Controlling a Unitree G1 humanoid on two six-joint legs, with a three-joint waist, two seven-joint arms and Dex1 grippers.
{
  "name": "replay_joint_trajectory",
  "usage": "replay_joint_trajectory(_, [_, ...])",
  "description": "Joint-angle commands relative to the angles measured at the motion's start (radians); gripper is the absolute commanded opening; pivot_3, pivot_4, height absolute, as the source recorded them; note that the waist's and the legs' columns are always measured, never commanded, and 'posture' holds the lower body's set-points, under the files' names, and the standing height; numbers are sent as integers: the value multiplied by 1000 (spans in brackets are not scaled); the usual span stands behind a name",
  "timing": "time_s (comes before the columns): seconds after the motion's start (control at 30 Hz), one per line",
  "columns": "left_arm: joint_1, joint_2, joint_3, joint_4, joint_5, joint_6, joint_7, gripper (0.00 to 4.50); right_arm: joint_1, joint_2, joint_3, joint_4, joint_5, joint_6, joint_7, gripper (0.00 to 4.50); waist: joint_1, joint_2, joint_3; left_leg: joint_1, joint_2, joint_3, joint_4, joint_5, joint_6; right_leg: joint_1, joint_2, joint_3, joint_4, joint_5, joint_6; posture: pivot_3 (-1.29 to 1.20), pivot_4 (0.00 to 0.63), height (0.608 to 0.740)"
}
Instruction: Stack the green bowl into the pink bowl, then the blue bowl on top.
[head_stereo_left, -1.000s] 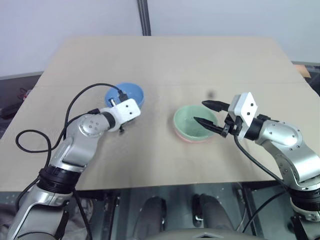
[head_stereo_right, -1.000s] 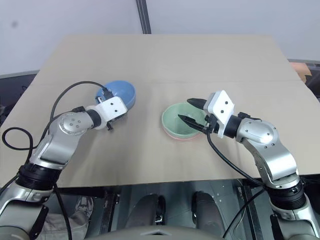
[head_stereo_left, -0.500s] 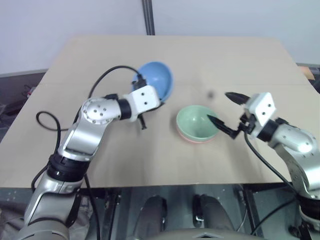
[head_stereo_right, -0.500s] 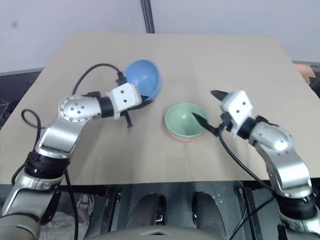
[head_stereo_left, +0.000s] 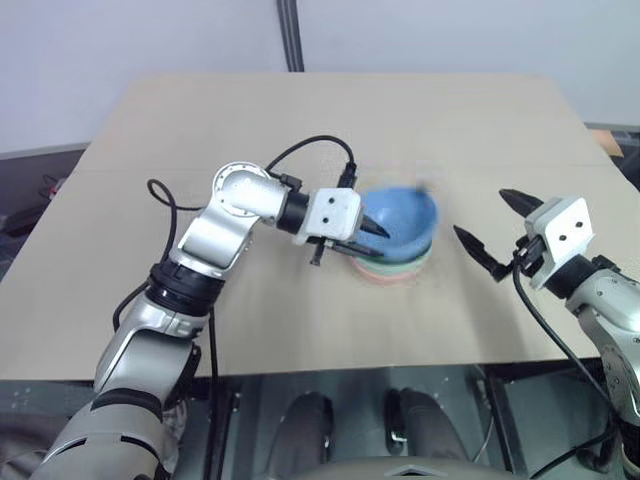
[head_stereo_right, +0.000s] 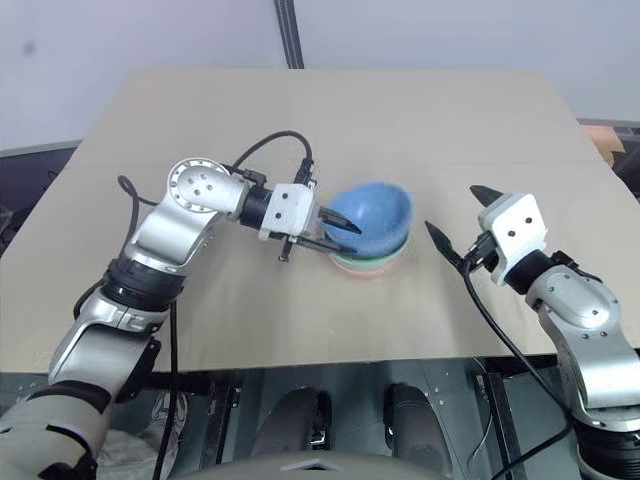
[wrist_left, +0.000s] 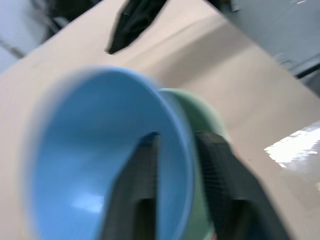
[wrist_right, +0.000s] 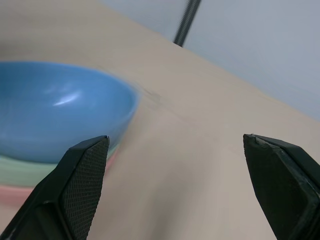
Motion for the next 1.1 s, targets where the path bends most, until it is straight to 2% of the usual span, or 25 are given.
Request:
replay_joint_trajectory(0.03, [-25, 1, 105, -31, -118, 82, 3, 2310, 11, -15, -38, -50, -10, -7, -14, 4500, -1, 0, 0, 0, 0, -1, 0, 0, 0, 0, 0, 0, -1, 1, -1, 0, 150, 740])
replay_joint_trajectory(0.13, [21, 1, 219, -47, -185, 172, 118, 2310, 21, -24, -38, -44, 6, -16, 12, 4500, -2, 0, 0, 0, 0, -2, 0, 0, 1, 0, 0, 1, -1, 0, 0, 0, 150, 740])
replay_joint_trajectory(0.23, [55, 14, 267, -77, -193, 253, 199, 2310, 30, -29, -43, -39, 21, -25, 32, 4500, -4, 0, 0, 2, 0, -2, 0, 0, 1, 0, 0, 2, 0, 0, 1, 0, 150, 740])
replay_joint_trajectory(0.3, [127, 37, 314, -121, -156, 246, 283, 2310, 31, -42, -50, -23, 45, -31, 66, 4500, -3, 0, 0, 2, 1, -2, 0, 0, 1, 0, 0, 1, 0, 0, 1, 0, 150, 740])
replay_joint_trajectory(0.37, [209, 67, 360, -167, -179, 306, 330, 2310, 31, -72, -66, 14, 81, -43, 134, 4500, -5, 0, 0, 2, 1, -2, 0, 0, 1, 0, 0, 2, 0, 0, 1, 0, 150, 740])
replay_joint_trajectory(0.5, [428, 109, 502, -289, -333, 467, 364, 2310, 55, -154, -158, 145, 183, -96, 326, 4500, -5, 0, 0, 2, 1, -1, 0, -1, 1, 0, -1, 2, -1, 0, 0, 0, 150, 740])
replay_joint_trajectory(0.53, [469, 128, 530, -312, -375, 514, 359, 2856, 65, -170, -173, 171, 194, -118, 364, 4500, -4, 0, 0, 2, 1, -1, 0, -1, 1, 0, -1, 2, -1, 1, -1, 0, 150, 740])
replay_joint_trajectory(0.57, [515, 144, 552, -333, -381, 510, 354, 3220, 73, -182, -187, 196, 195, -142, 389, 4500, 2, -1, 0, 2, 1, -1, 0, -1, 1, 0, -1, 2, -1, 1, -2, 0, 150, 740])
replay_joint_trajectory(0.7, [624, 108, 660, -396, -370, 471, 488, 4194, 128, -226, -260, 266, 237, -166, 494, 4500, 5, -1, 0, 2, 1, -3, 0, -1, 1, 1, -2, 0, -1, -1, 1, 0, 150, 740])
replay_joint_trajectory(0.8, [699, 108, 716, -419, -372, 413, 480, 4194, 171, -252, -317, 300, 273, -168, 552, 4500, 2, -1, 0, 4, 0, -2, 0, -1, 2, 4, -3, 0, -1, -1, 1, 0, 150, 740])
replay_joint_trajectory(0.93, [807, 172, 791, -404, -407, 405, 393, 4194, 233, -269, -403, 321, 321, -181, 633, 4500, 0, -1, 0, 6, 1, -2, 0, -1, 2, 4, -2, 0, -1, -3, -3, 0, 150, 740])
replay_joint_trajectory(1.1, [860, 219, 842, -387, -455, 384, 317, 4194, 276, -278, -460, 324, 379, -181, 719, 4500, 2, -1, 0, 7, 2, -2, 0, -1, 1, 4, -2, 0, 0, -3, -3, 0, 150, 740])
